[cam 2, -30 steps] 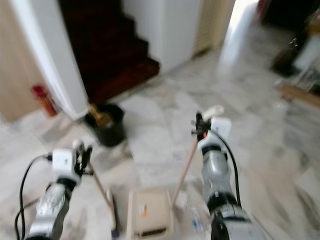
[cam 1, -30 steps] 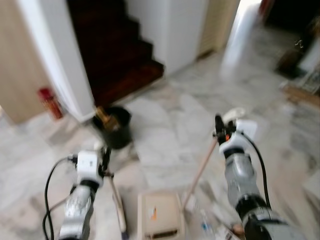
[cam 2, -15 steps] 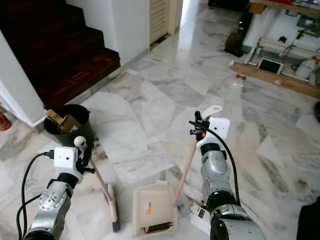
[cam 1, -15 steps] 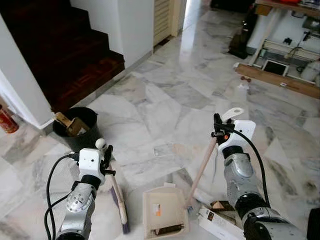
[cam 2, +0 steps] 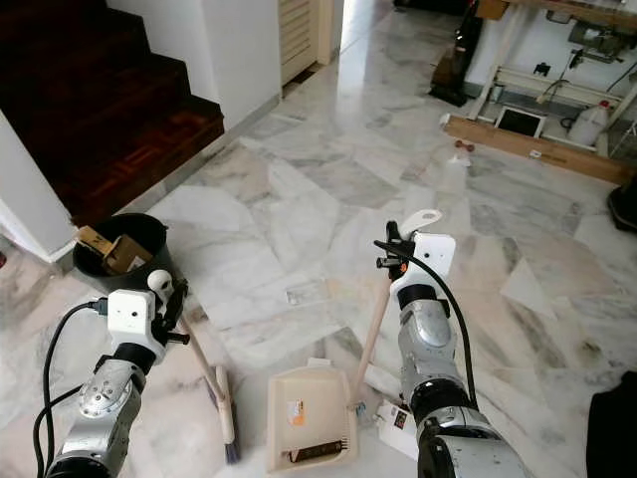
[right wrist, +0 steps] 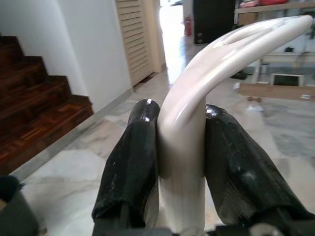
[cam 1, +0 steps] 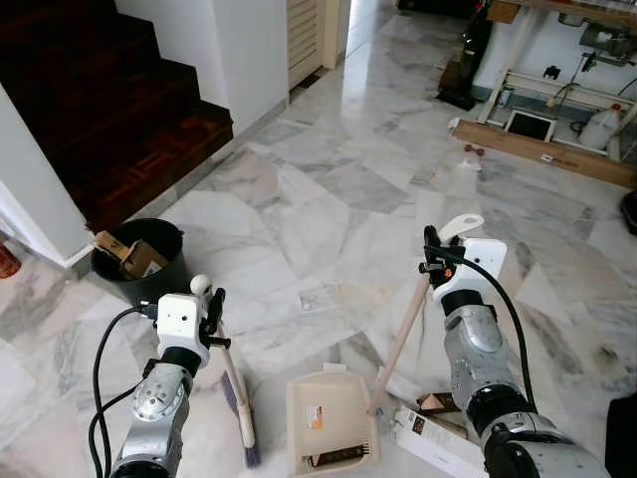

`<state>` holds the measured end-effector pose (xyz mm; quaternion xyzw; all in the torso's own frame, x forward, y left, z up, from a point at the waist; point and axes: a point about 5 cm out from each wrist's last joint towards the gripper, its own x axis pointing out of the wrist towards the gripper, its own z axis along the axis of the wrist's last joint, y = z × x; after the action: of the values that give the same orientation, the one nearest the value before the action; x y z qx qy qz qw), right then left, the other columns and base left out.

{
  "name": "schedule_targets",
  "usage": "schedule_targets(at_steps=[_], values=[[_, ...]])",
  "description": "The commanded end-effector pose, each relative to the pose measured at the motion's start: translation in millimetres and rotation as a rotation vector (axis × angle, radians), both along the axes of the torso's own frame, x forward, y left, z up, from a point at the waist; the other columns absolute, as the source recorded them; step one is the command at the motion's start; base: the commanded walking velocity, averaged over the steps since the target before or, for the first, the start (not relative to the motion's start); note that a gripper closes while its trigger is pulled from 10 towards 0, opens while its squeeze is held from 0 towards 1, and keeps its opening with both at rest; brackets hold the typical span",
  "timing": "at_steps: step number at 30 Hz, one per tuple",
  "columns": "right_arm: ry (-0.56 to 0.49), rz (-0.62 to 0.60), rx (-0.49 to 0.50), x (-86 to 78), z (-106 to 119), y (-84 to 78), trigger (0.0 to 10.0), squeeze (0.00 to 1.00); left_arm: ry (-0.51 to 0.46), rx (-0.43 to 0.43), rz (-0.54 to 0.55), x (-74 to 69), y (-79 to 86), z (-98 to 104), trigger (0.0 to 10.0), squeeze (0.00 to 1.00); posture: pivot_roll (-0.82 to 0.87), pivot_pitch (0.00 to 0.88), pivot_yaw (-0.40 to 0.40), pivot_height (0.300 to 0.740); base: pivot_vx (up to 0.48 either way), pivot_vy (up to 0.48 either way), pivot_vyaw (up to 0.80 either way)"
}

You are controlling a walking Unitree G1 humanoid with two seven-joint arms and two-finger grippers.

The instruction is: Sweep floor

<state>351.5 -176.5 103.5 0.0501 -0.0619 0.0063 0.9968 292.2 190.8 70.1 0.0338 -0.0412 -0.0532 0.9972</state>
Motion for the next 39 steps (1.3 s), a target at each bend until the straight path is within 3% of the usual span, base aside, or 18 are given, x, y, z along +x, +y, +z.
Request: schedule_targets(at_steps=[1, 11, 39], values=[[-0.033, 0.004, 0.002, 4.3, 9.2, 2.7, 10.0, 0.00, 0.002, -0.007, 0.003, 1.2, 1.7, 1.0, 10.0, 0.00, 0.06, 0.047, -0.032, 0.740, 0.000, 0.000, -0.80], [-0.034, -0.001, 0.003, 4.6, 9.7, 2.1, 10.0, 0.00, 0.003, -0.007, 0.011, 0.8, 2.7, 0.9, 10.0, 0.00, 0.06, 0.058, -0.033, 0.740, 0.000, 0.217, -0.80], [-0.034, -0.019, 0.006, 4.1, 9.2, 1.4, 10.0, 0.00, 0.002, 0.001, 0.003, 2.2, 5.8, 3.2, 10.0, 0.00, 0.06, 0.065, -0.015, 0.740, 0.000, 0.000, -0.80]])
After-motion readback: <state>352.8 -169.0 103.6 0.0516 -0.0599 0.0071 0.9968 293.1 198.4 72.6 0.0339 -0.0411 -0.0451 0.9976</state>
